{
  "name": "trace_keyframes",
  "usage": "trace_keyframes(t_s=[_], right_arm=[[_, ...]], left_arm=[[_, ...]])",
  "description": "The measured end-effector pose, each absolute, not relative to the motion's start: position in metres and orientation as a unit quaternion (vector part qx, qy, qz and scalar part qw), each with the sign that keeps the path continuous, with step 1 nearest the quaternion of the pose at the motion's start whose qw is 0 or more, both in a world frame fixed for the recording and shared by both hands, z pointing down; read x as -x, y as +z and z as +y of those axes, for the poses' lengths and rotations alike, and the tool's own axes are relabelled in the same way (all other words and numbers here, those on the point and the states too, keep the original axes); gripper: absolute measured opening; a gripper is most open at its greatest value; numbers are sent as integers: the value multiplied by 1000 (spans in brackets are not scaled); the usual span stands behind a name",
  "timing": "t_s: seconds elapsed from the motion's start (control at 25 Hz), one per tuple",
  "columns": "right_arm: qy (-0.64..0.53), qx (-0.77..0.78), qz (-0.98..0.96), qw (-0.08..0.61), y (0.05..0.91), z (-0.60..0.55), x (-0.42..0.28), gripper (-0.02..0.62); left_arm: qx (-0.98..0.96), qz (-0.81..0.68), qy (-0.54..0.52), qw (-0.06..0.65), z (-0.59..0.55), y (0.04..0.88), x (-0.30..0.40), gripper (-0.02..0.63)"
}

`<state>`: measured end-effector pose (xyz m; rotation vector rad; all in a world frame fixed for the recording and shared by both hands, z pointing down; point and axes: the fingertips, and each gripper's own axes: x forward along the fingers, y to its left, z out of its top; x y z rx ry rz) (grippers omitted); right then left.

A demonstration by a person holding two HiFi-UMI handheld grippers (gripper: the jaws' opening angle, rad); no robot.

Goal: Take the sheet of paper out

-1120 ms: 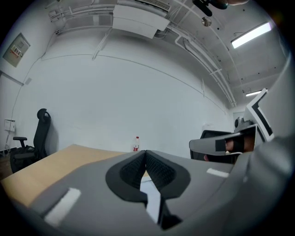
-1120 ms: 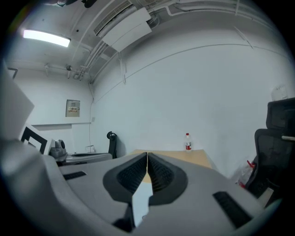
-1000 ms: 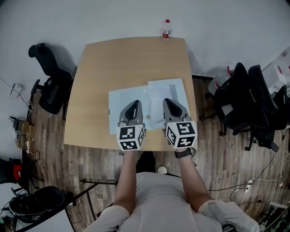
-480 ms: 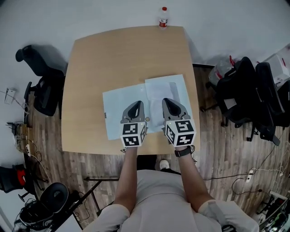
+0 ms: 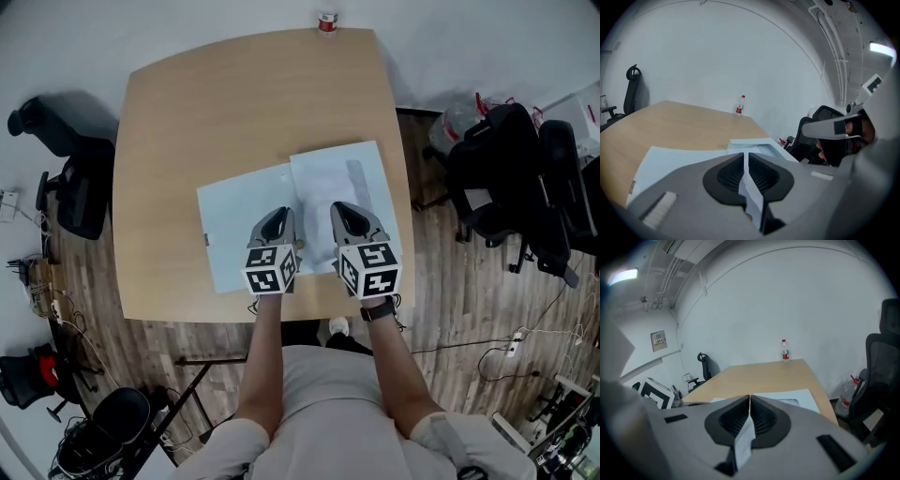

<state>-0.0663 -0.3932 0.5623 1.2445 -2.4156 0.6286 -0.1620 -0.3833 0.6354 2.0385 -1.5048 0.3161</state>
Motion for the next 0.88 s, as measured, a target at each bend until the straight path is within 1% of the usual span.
trace_keyframes(t_s=[0.2, 0.48, 0.88], right_arm=[[237, -429, -850, 193, 581, -396, 70, 14], [248, -424, -845, 212, 596, -404, 69, 14], [261, -430, -833, 228, 612, -413, 58, 14]], left_arm=[[-758, -553, 133, 320, -389, 663, 156, 31], [-756, -528, 159, 353, -395, 696, 143, 77], [-757, -502, 190, 373, -402, 733, 121, 149]])
